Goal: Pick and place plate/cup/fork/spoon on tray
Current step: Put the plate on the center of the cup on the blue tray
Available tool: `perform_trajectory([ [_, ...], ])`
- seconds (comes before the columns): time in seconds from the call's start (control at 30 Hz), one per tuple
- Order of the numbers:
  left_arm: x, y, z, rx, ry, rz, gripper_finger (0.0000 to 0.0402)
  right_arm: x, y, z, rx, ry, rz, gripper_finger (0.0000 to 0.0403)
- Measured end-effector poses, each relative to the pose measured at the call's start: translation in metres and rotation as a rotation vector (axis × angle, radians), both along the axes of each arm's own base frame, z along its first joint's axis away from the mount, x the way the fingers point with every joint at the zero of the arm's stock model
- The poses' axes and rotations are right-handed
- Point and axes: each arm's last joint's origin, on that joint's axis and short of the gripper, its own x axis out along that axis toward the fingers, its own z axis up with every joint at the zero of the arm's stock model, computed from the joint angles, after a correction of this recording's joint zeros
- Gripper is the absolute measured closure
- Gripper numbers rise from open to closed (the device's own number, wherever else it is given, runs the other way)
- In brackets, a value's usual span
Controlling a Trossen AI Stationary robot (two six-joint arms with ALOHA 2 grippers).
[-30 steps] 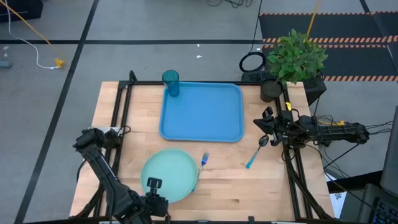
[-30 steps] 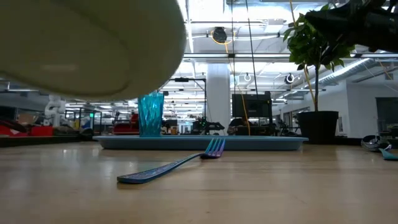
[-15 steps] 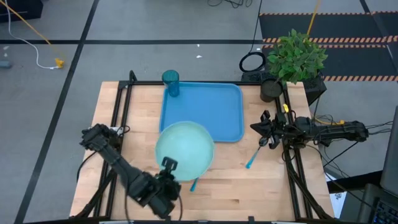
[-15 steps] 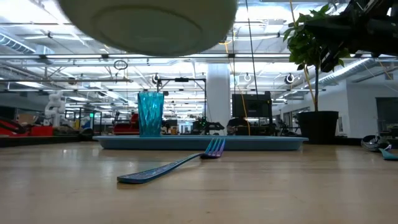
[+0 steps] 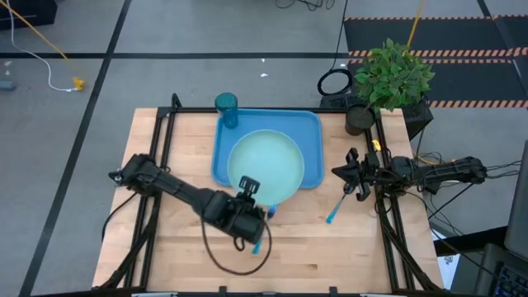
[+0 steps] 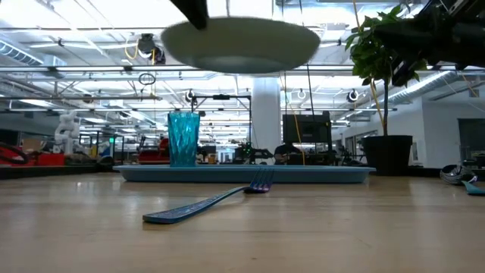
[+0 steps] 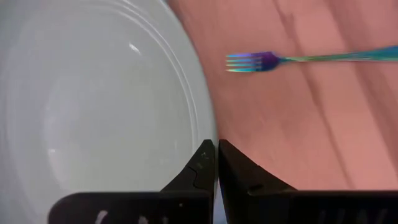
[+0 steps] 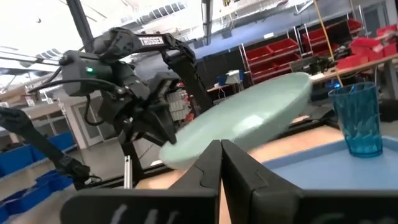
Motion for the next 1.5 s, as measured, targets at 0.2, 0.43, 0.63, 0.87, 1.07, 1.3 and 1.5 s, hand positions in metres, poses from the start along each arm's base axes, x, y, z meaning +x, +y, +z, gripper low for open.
perform_trajectory([
  [0.2, 0.012, 0.034, -0.024, 0.018, 0.045, 0.071, 0.0397, 0.000, 0.000, 0.000, -0.059, 0.002, -0.014, 0.0403],
  [0.43, 0.026, 0.067, -0.053, 0.007, 0.019, 0.129, 0.0397, 0.000, 0.000, 0.000, -0.149, 0.003, -0.033, 0.0403],
  [0.63, 0.038, 0.095, -0.078, -0.020, -0.049, 0.143, 0.0396, 0.000, 0.000, 0.000, -0.203, 0.005, -0.046, 0.0403],
  [0.87, 0.042, 0.132, -0.108, -0.087, -0.101, 0.156, 0.0397, 0.000, 0.000, -0.001, -0.203, 0.012, -0.045, 0.0403],
  [1.07, 0.041, 0.154, -0.126, -0.116, -0.154, 0.178, 0.0398, 0.001, 0.000, -0.004, -0.182, 0.049, -0.035, 0.0403],
  [1.3, 0.037, 0.164, -0.136, -0.142, -0.144, 0.181, 0.0398, 0.001, 0.000, -0.004, -0.122, 0.048, -0.022, 0.0403],
  [1.5, 0.032, 0.169, -0.144, -0.158, -0.126, 0.194, 0.0397, 0.001, 0.000, -0.004, -0.102, 0.048, -0.017, 0.0403],
])
